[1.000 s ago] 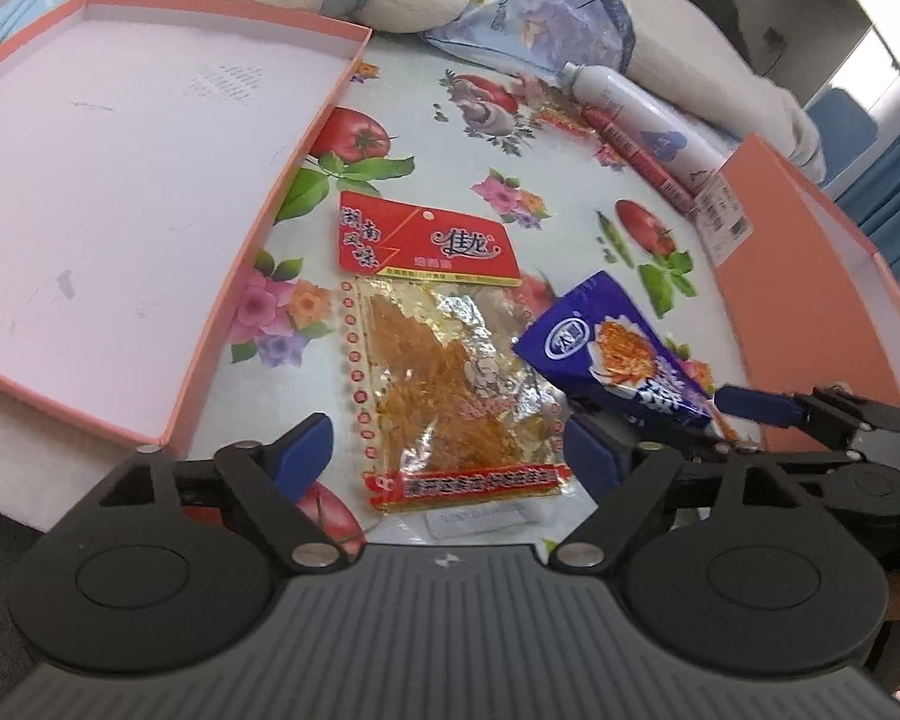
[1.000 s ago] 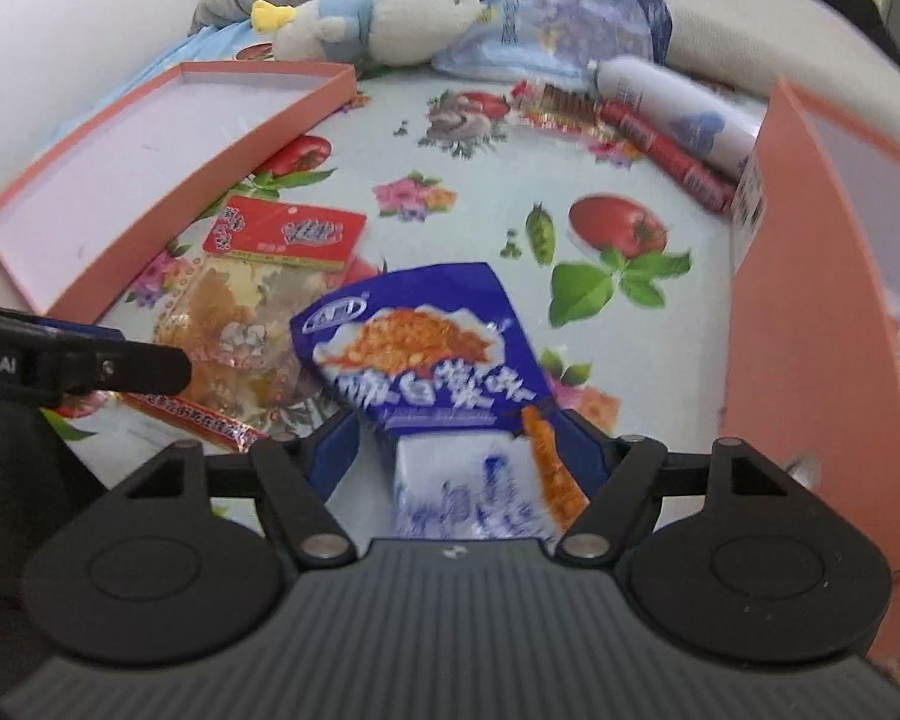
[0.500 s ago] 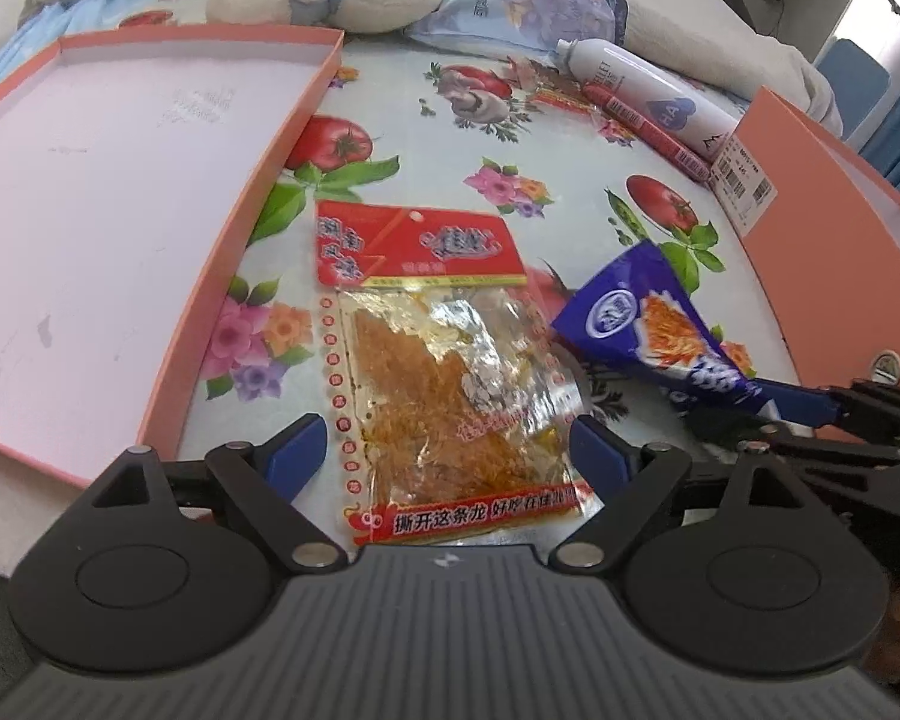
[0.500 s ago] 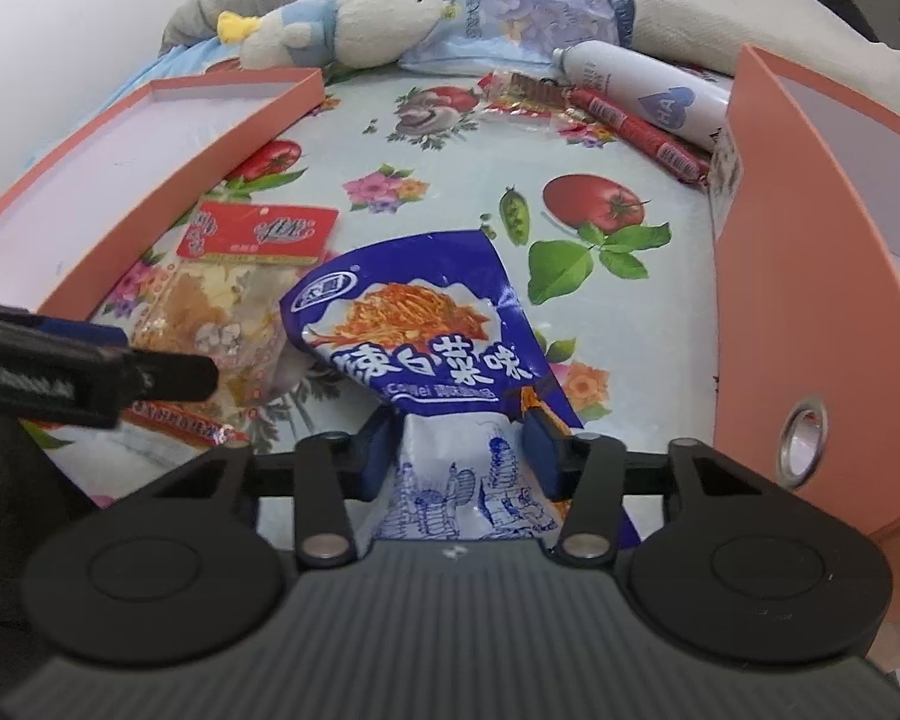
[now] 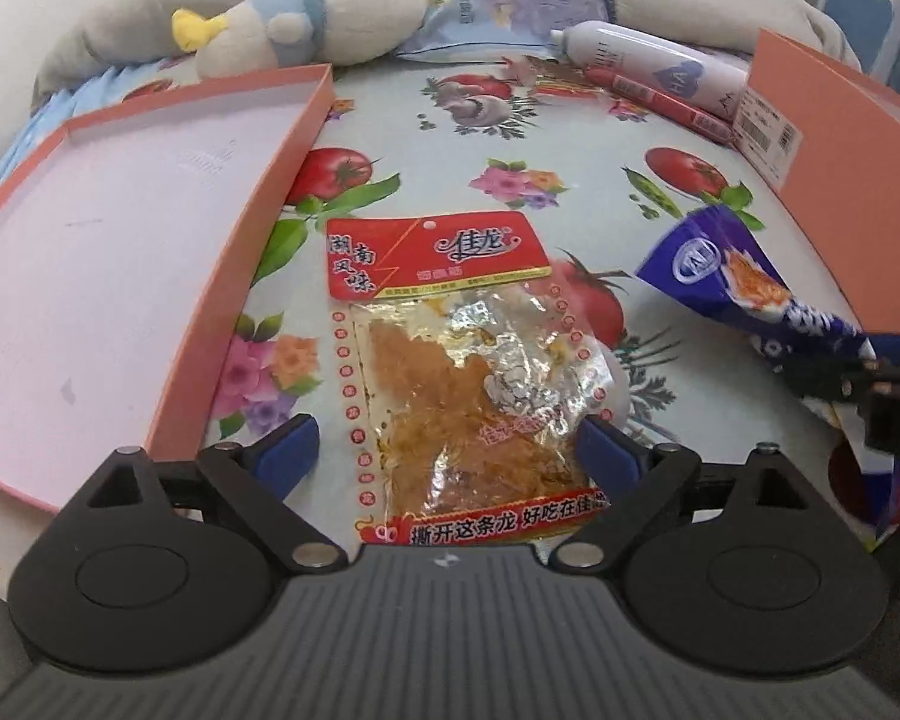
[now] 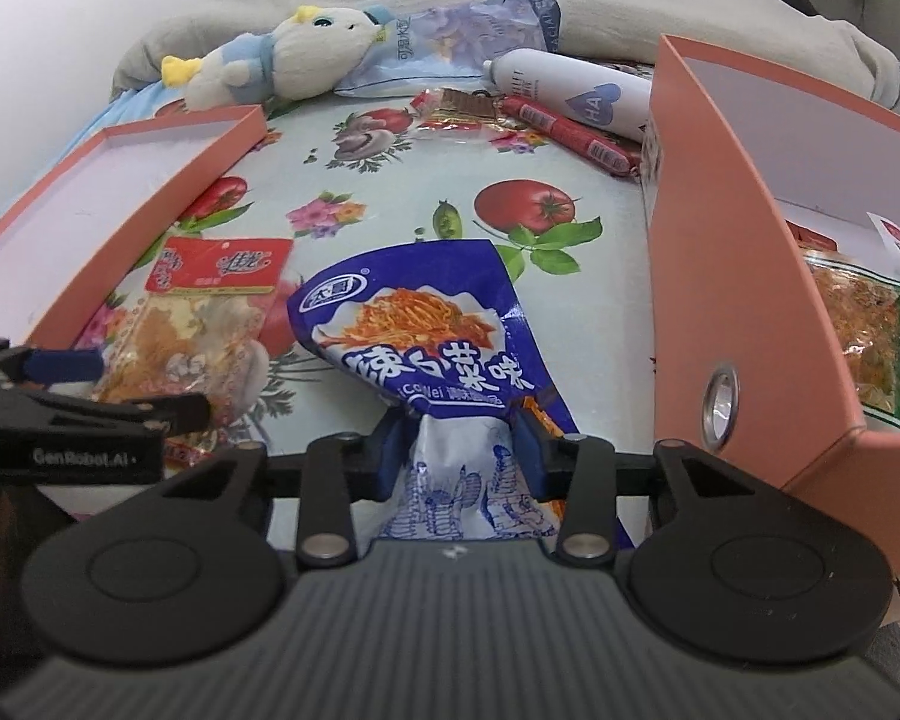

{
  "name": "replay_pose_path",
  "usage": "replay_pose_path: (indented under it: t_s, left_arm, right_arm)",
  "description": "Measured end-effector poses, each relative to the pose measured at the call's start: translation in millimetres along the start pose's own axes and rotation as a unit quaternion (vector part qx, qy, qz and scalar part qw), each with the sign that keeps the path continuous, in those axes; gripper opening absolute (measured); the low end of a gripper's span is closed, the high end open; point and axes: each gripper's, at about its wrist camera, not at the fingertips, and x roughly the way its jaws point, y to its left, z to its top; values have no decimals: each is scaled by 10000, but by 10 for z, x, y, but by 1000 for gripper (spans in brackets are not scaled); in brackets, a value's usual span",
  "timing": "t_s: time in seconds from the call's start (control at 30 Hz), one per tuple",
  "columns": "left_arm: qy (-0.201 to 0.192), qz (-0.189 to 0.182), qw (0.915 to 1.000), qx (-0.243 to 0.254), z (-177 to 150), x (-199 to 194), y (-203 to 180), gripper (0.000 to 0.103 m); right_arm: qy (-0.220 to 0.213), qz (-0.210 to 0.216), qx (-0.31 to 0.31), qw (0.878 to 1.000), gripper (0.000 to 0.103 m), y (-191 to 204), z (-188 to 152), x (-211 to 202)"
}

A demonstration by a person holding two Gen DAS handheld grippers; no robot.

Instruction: Organize snacks

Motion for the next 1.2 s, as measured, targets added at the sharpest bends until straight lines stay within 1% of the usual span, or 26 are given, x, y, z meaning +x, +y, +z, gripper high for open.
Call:
replay_pose_path:
  t_s: [0.07,0.13,0.2,0.23,0.3,0.4,0.5,0.57,0.73,0.9,1.0,1.07,1.2]
  left_arm:
    - [-34,-69,10000,-18,-17,-20,-3,88]
    - [-45,-42,10000,-22,-20,-37,-8,81]
    - [-73,-53,9999,-91,-21,-64,10,69]
    - [-81,-99,9998,-141,-22,-79,29,66]
    - [-68,-163,9997,-157,-22,-104,39,57]
    - [-43,-254,9995,-191,-22,-134,44,52]
    - [-8,-358,9986,-387,-40,-180,79,46]
    - [13,-447,9975,-552,-54,-237,103,45]
    - [-8,-536,9954,-795,-71,-409,120,42]
    - [-91,-695,9921,-1038,27,-636,127,35]
    - [-210,-730,9922,-991,120,-768,73,30]
    - [-262,-718,9930,-895,167,-823,9,28]
    - [-360,-784,9919,-930,256,-939,-55,27]
  right_arm:
    - [12,4,16,10000,42,3,-4,7]
    - [26,-4,27,10000,42,7,-6,5]
    - [51,-19,8,10000,42,22,-14,-1]
    - [66,-20,-2,10000,42,33,-12,-4]
    - [90,9,5,10000,42,55,-1,-21]
    - [78,89,32,9999,42,91,20,-54]
    - [20,116,21,9999,41,132,42,-114]
    - [-15,123,28,9999,41,149,61,-175]
    - [-81,182,55,9998,40,155,96,-334]
    - [-203,231,148,9994,39,129,136,-545]
    - [-315,246,214,9990,39,103,196,-686]
    - [-360,242,252,9987,39,79,235,-739]
    - [-454,231,337,9981,39,16,315,-881]
